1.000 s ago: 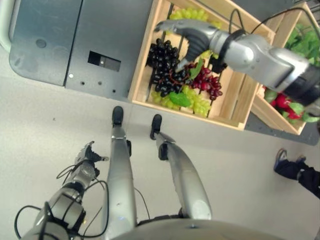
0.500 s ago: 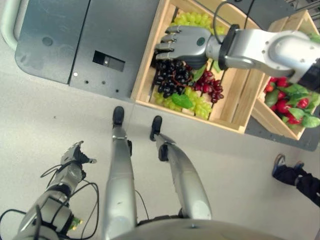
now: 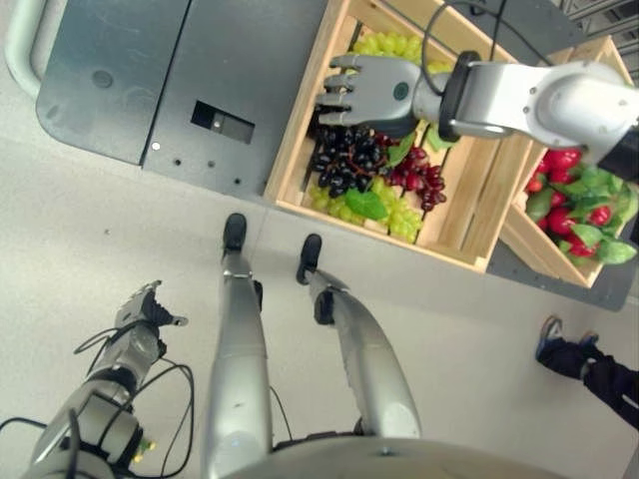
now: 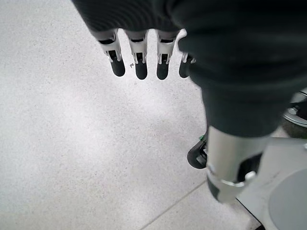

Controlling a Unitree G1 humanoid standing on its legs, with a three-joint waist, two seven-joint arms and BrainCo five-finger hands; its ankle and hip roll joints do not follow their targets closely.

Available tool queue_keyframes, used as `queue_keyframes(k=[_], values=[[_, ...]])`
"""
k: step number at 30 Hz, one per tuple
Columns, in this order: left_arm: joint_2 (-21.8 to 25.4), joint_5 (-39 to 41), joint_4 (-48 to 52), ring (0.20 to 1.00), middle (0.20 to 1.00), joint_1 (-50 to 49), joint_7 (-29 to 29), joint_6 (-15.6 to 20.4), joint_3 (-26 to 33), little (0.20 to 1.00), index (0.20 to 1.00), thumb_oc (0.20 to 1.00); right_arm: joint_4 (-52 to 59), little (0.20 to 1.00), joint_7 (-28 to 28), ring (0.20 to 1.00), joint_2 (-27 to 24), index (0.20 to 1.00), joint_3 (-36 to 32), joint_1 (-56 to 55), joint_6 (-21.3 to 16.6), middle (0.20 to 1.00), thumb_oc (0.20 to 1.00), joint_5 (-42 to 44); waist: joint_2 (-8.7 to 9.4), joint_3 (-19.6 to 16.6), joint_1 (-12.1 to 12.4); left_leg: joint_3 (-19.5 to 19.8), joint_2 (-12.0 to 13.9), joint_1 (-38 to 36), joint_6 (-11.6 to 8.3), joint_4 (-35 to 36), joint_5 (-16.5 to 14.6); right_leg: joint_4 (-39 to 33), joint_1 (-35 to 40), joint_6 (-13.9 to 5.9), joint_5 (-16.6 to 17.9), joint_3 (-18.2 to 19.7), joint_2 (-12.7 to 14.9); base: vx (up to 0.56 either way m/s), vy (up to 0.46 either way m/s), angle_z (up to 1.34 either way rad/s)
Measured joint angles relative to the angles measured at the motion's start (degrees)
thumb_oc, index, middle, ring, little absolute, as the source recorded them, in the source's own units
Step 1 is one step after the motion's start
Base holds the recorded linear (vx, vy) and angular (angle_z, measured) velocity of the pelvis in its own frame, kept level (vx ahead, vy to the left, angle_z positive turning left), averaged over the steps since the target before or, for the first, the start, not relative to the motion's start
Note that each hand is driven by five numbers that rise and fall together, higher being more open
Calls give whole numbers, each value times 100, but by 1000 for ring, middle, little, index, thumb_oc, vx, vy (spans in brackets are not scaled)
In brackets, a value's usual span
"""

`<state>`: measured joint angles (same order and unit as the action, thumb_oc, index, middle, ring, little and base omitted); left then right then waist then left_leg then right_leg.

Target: Pick up the fruits from the basket on one side to the basket on the other side

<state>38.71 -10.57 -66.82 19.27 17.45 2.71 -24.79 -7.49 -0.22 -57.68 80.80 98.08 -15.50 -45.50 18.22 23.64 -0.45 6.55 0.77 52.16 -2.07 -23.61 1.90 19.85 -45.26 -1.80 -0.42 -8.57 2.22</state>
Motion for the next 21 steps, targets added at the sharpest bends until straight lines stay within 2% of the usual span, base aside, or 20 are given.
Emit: queue_keyframes(k=[21], values=[[70, 1, -17, 1000, 1000, 9, 3, -20, -120, 1000, 1000, 1000, -145, 1000, -30, 1000, 147, 1000, -443, -173, -25, 1000, 1000, -110, 42, -33, 14, 58, 14, 177, -87, 14, 90, 169, -252, 41, -30, -50, -1, 0, 0, 0]])
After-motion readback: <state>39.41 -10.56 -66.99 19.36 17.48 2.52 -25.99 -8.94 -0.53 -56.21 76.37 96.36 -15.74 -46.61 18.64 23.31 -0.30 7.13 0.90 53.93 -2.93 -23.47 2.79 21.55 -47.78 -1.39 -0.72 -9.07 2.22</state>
